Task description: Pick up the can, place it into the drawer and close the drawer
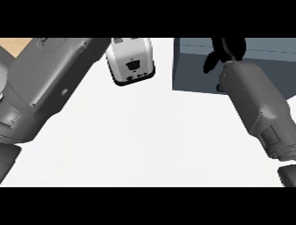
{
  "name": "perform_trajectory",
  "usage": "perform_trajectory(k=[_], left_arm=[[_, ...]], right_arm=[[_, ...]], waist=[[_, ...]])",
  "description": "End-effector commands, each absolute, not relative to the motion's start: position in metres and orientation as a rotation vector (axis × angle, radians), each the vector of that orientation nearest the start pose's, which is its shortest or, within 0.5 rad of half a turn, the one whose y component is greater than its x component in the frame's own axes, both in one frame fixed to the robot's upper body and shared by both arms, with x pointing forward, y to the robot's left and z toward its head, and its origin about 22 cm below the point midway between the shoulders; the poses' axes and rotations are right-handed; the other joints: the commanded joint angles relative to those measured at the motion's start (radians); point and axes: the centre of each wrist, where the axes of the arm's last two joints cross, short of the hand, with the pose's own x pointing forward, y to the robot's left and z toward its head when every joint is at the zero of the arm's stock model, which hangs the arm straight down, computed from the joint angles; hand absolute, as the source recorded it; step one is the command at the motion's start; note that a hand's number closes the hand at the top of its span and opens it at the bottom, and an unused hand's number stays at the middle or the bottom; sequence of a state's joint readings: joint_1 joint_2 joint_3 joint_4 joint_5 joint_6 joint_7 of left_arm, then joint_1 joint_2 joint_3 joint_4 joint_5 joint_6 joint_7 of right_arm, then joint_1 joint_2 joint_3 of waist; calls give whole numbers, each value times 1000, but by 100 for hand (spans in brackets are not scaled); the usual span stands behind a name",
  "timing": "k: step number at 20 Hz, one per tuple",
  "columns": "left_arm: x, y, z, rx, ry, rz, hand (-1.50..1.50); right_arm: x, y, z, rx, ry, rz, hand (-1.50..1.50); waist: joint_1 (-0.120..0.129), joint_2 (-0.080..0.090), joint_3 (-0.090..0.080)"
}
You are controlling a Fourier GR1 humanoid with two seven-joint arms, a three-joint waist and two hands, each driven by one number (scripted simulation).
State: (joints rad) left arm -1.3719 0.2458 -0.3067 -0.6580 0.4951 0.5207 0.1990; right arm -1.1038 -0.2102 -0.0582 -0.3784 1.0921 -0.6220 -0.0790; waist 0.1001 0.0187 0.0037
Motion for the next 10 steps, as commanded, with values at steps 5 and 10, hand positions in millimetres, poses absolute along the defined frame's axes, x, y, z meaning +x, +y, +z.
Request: perform_trajectory(k=[5, 10], left_arm=[[442, 101, 263, 53, -1690, -20, -150], [435, 119, 239, 49, -1696, -8, -150]], right_arm=[[472, -164, 154, -1167, -1934, 670, -150], [467, -147, 130, -1131, -1959, 656, -150]], waist=[[18, -4, -1], [12, -1, -3]])
